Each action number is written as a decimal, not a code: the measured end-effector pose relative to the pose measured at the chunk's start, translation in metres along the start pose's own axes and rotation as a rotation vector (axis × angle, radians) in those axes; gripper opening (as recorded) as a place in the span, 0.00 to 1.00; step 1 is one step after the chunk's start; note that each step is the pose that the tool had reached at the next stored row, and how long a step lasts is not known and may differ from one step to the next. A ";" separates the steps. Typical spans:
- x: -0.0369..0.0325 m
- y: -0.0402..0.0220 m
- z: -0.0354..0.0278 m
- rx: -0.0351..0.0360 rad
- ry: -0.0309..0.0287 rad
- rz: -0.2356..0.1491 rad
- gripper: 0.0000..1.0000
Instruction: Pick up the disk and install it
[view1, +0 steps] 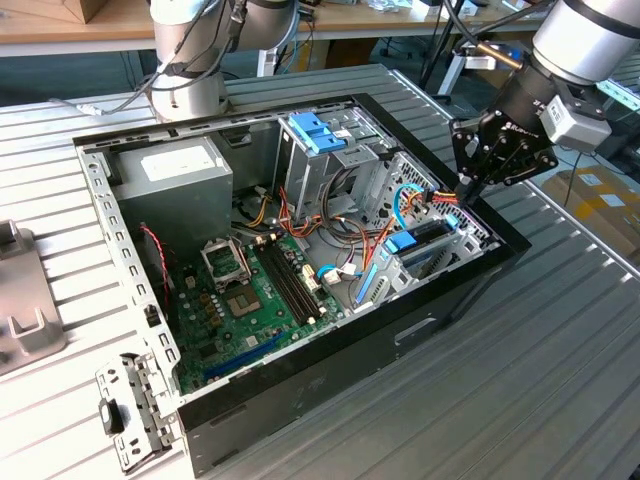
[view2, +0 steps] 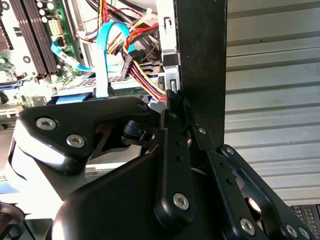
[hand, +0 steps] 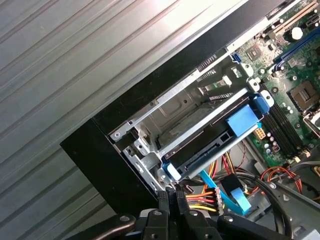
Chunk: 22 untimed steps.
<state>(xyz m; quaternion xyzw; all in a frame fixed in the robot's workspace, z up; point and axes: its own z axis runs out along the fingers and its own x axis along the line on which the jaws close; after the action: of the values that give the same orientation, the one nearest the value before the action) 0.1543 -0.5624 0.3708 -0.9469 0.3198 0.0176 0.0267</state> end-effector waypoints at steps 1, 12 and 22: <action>-0.0005 0.0003 -0.0015 0.0012 -0.0005 0.000 0.18; -0.0236 0.0119 -0.0035 0.0179 -0.0118 0.001 0.17; -0.0343 0.0183 -0.0032 0.0206 -0.0139 0.002 0.17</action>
<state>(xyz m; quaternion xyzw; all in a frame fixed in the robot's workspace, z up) 0.1160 -0.5564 0.3749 -0.9462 0.3205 0.0209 0.0387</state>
